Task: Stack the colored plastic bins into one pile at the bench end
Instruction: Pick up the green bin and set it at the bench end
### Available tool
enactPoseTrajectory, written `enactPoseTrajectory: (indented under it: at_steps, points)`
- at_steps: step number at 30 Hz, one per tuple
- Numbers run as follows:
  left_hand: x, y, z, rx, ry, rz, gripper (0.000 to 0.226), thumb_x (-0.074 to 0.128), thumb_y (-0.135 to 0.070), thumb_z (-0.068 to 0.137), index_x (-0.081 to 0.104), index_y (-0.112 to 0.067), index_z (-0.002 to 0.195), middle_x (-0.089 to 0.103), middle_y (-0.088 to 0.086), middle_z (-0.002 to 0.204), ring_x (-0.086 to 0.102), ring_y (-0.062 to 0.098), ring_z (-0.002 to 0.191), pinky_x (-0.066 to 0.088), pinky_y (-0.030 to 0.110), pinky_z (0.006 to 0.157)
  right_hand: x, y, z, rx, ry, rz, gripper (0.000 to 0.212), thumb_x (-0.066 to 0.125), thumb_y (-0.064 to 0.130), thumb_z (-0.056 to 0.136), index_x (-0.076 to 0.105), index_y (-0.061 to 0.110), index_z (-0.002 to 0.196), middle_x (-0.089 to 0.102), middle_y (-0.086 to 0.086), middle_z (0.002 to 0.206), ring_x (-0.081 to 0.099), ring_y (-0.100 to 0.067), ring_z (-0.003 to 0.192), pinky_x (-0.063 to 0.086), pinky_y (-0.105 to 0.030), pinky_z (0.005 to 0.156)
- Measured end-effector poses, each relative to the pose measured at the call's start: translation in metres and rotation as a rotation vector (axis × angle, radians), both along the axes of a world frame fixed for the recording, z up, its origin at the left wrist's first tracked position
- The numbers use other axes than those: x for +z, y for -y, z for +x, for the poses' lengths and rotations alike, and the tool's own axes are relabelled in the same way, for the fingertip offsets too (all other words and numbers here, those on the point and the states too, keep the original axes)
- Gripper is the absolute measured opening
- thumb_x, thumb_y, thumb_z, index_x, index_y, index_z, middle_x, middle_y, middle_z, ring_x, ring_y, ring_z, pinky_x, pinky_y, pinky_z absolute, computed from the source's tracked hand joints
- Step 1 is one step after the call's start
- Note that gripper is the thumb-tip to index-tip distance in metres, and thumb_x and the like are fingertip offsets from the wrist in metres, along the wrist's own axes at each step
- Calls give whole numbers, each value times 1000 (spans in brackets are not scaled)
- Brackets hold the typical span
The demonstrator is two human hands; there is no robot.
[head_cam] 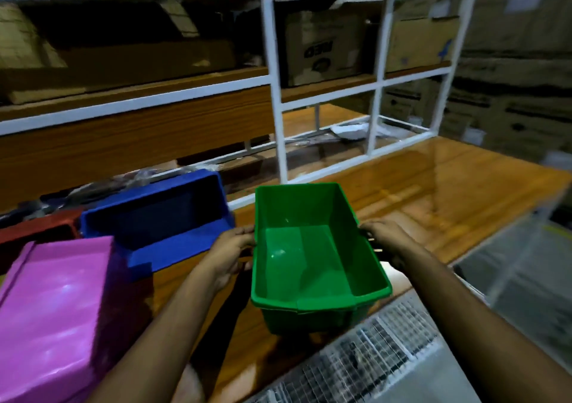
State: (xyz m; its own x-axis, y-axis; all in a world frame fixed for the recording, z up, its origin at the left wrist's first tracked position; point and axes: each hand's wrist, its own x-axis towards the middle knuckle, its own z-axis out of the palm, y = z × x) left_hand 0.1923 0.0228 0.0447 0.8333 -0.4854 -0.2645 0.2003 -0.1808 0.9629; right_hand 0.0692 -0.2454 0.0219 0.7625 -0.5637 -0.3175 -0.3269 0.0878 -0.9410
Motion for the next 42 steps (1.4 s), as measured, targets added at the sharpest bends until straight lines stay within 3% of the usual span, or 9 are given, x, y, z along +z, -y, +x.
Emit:
enactPoseTrajectory:
  at_steps: [7,12,16,19,24,29,35,38,42]
  points:
    - [2,152,-66,-294,-18,-60,35,44,1,90,65,-20,110,69,2,87,59,11,65,41,18,37,-2,90,-148,-368,20,27,21,49,10,91,53,16,71,53,-2,66,55,-14,51,41,-20,45]
    - [-10,276,-139,-475,-77,-53,36,43,4,89,64,-16,111,67,2,77,55,11,58,34,15,36,-12,166,-255,-597,37,18,17,51,9,92,59,13,78,55,-3,63,51,-11,41,36,-14,38]
    - [-24,378,-203,-627,-80,-11,34,40,5,88,67,-14,98,65,3,76,50,9,51,29,14,33,-27,234,-338,-744,72,21,15,54,8,92,65,10,82,64,-9,73,58,-21,61,44,-23,53]
    - [-32,451,-247,-705,-70,22,36,41,0,92,64,-14,115,64,2,80,55,8,54,37,14,36,-32,282,-396,-806,62,-2,18,54,10,94,66,12,80,66,-10,78,59,-24,70,44,-28,61]
    - [-22,552,-308,-829,-76,-34,34,37,3,95,64,-17,102,69,-3,58,60,6,44,43,17,37,-30,356,-464,-888,43,24,18,53,15,96,65,15,83,66,-5,78,60,-22,71,46,-29,65]
    - [-15,644,-331,-850,-92,-72,32,41,2,94,65,-11,110,68,6,68,57,8,43,36,15,35,-18,440,-489,-927,59,4,20,53,16,98,64,15,81,66,-4,76,59,-21,69,45,-29,64]
    - [-18,764,-316,-843,-88,-64,34,41,1,92,65,-12,111,68,-3,63,56,8,51,38,16,41,-9,566,-474,-878,62,-5,19,51,17,99,64,14,85,65,-5,79,58,-19,71,43,-29,63]
    - [-26,830,-292,-795,-99,-79,34,40,1,91,67,-15,106,71,-5,65,56,10,57,38,24,51,-5,639,-453,-849,85,-15,18,52,14,98,67,12,89,67,-5,82,60,-20,73,45,-29,64]
    - [-24,900,-258,-711,-90,-127,33,43,2,89,69,-17,98,72,-5,69,50,10,59,30,21,47,3,736,-412,-757,99,2,19,52,8,96,71,8,94,70,-10,89,63,-24,79,51,-34,69]
